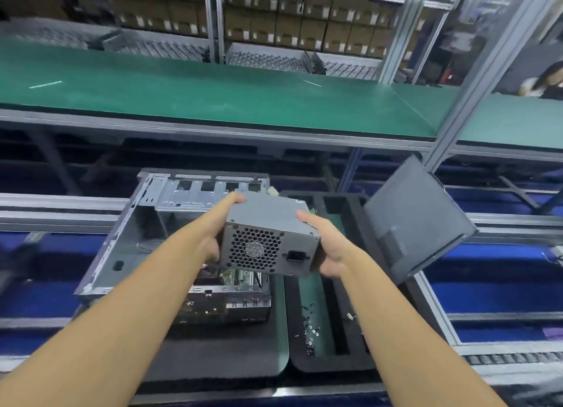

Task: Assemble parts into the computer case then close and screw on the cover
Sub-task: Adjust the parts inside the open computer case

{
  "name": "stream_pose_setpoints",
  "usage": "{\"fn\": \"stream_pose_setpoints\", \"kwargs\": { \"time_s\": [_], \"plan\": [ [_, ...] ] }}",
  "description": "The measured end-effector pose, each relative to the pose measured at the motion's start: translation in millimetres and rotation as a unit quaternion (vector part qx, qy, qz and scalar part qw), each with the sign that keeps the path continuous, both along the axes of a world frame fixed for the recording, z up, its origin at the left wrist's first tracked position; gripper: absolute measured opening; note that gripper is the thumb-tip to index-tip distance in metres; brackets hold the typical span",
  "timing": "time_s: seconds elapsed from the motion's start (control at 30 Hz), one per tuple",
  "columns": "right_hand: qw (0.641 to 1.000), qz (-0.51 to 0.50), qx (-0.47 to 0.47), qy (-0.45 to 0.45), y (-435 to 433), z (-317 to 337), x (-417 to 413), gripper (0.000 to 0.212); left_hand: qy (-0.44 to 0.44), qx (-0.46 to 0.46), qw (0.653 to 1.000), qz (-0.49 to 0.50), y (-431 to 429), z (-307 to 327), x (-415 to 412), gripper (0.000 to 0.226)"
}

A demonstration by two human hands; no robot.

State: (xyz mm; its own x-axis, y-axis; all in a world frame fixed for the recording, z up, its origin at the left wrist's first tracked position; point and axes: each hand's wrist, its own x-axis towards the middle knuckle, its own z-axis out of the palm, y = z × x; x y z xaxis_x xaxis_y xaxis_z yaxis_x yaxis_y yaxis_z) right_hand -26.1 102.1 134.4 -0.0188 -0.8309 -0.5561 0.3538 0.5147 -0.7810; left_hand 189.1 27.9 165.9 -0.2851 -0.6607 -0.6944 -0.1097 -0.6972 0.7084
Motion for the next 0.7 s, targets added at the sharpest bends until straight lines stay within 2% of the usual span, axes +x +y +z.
{"fn": "stream_pose_setpoints", "kwargs": {
  "time_s": [0.07,0.13,0.17,0.23,0.3,0.37,0.4,0.5,0.57,0.63,0.7],
  "plan": [
    [0.999,-0.039,-0.029,-0.023,-6,-4,16,0.033,0.027,-0.037,0.999,-0.006,-5,2,10,0.057],
    [0.995,-0.081,-0.046,-0.037,-17,-8,36,0.037,-0.007,-0.152,0.988,0.003,-13,8,17,0.067],
    [0.994,-0.094,-0.052,-0.030,-24,-10,47,0.036,-0.061,-0.237,0.970,0.009,-16,13,19,0.075],
    [0.993,-0.103,-0.062,-0.008,-39,-11,72,0.031,-0.199,-0.385,0.901,-0.005,-20,23,26,0.082],
    [0.993,-0.097,-0.068,0.006,-52,-10,98,0.023,-0.290,-0.446,0.846,-0.014,-22,29,37,0.081],
    [0.994,-0.081,-0.078,0.018,-64,-8,121,0.020,-0.321,-0.451,0.833,0.001,-28,26,52,0.080],
    [0.993,-0.071,-0.081,0.041,-69,-9,130,0.027,-0.327,-0.440,0.836,0.007,-32,24,60,0.079],
    [0.976,-0.035,-0.100,0.192,-83,-6,150,0.085,-0.338,-0.401,0.851,0.000,-47,17,86,0.078],
    [0.947,-0.011,-0.133,0.292,-89,5,161,0.096,-0.348,-0.387,0.854,-0.012,-56,12,103,0.082],
    [0.941,0.009,-0.126,0.315,-93,18,178,0.097,-0.348,-0.371,0.861,-0.008,-60,5,119,0.084],
    [0.958,0.036,-0.077,0.275,-98,29,201,0.102,-0.341,-0.360,0.868,0.006,-63,-2,135,0.083]
  ]
}}
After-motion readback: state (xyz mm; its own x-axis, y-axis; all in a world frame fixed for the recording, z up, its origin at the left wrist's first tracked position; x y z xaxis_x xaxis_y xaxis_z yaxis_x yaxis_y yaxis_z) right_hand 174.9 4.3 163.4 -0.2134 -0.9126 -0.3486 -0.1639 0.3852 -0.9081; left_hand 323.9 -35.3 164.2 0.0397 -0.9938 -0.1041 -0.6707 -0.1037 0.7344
